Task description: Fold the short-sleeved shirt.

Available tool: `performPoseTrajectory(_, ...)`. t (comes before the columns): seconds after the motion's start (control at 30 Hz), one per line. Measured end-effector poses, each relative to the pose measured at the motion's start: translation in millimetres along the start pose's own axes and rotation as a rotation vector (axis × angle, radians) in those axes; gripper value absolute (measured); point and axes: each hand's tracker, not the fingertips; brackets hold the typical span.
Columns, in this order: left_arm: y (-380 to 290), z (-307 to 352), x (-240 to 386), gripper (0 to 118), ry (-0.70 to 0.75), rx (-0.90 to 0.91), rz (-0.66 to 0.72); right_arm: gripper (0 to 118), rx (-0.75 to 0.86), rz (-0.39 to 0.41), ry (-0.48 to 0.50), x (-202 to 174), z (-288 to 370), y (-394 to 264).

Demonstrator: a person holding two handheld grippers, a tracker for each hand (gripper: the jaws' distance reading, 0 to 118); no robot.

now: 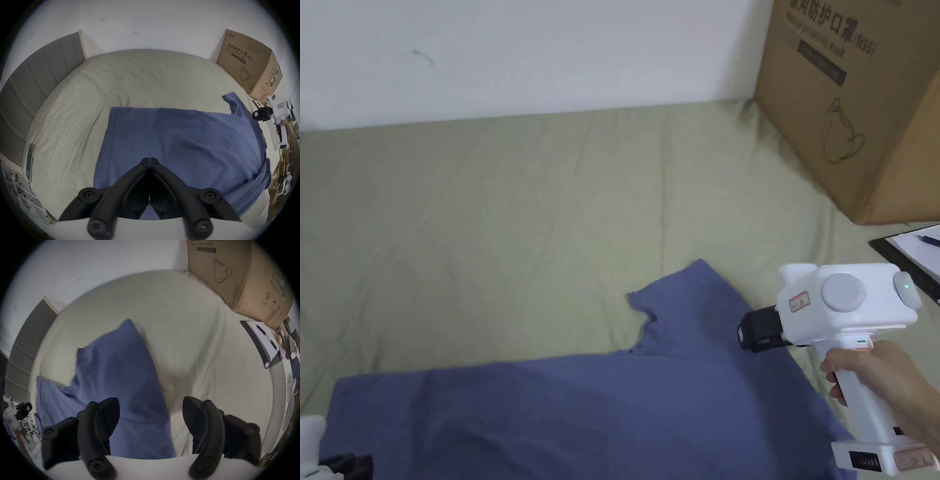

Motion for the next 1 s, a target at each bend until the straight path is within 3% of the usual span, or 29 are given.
performPoseTrajectory(0.07, -0.7, -6.7, -2.0, 0, -0.002, -0.012, -0.002, 77, -0.049, 0.028, -0.023, 1.5, -20.0, -1.0)
performPoseTrajectory(0.13, -0.1, -9.9, -3.4, 0, -0.009, -0.025, 0.003, 69, -0.01, -0.034, -0.008, 0.2, -16.8, -2.9)
performPoseTrajectory(0.23, 3.5, -20.6, -16.5, 1, -0.002, -0.036, -0.002, 24, 0.017, 0.04, -0.062, -6.4, -6.2, 3.6)
performPoseTrajectory(0.27, 10.0, -24.1, -20.4, 14, 0.006, -0.04, 0.014, 6, 0.01, 0.059, -0.049, -5.8, -3.1, 5.6)
performPoseTrajectory(0.33, 23.2, -29.2, -29.6, 28, 0.006, -0.034, 0.027, 3, -0.013, 0.047, 0.007, -5.7, -6.4, 9.4)
performPoseTrajectory(0.37, 30.9, -33.6, -35.3, 28, 0.006, -0.018, 0.045, 3, -0.014, 0.048, -0.017, -8.1, -7.2, 10.6)
performPoseTrajectory(0.47, 58.2, -49.3, -50.4, 83, 0.055, -0.01, 0.078, 1, 0.006, 0.119, -0.06, -17.3, -5.7, 5.3)
performPoseTrajectory(0.57, 91.4, -74.2, -69.2, 88, 0.06, 0.01, 0.171, 1, 0.005, 0.106, -0.054, -18.0, -5.8, 2.7)
performPoseTrajectory(0.7, 113.6, -113.7, -74.7, 86, 0.057, -0.06, 0.169, 1, 0.0, 0.067, -0.037, -15.4, -6.1, 3.8)
performPoseTrajectory(0.77, 109.2, -135.0, -68.7, 69, 0.094, -0.133, 0.055, 1, -0.001, 0.072, -0.037, -15.7, -6.5, 3.5)
performPoseTrajectory(0.83, 103.1, -138.3, -60.6, 64, 0.107, -0.106, 0.054, 1, -0.005, 0.071, -0.037, -15.7, -7.9, 4.1)
performPoseTrajectory(0.87, 107.6, -130.8, -60.4, 55, 0.093, -0.116, 0.064, 1, -0.006, 0.065, -0.038, -15.8, -8.9, 4.0)
performPoseTrajectory(0.93, 111.9, -121.1, -64.4, 13, 0.061, -0.113, 0.079, 1, -0.007, 0.055, -0.042, -17.0, -10.0, 4.8)
performPoseTrajectory(0.97, 111.3, -119.5, -67.2, 1, 0.054, -0.116, 0.078, 1, -0.008, 0.058, -0.046, -18.4, -10.0, 5.0)
performPoseTrajectory(1.0, 111.3, -119.6, -69.5, 1, 0.031, -0.13, 0.097, 1, -0.005, 0.065, -0.053, -20.6, -7.5, 4.2)
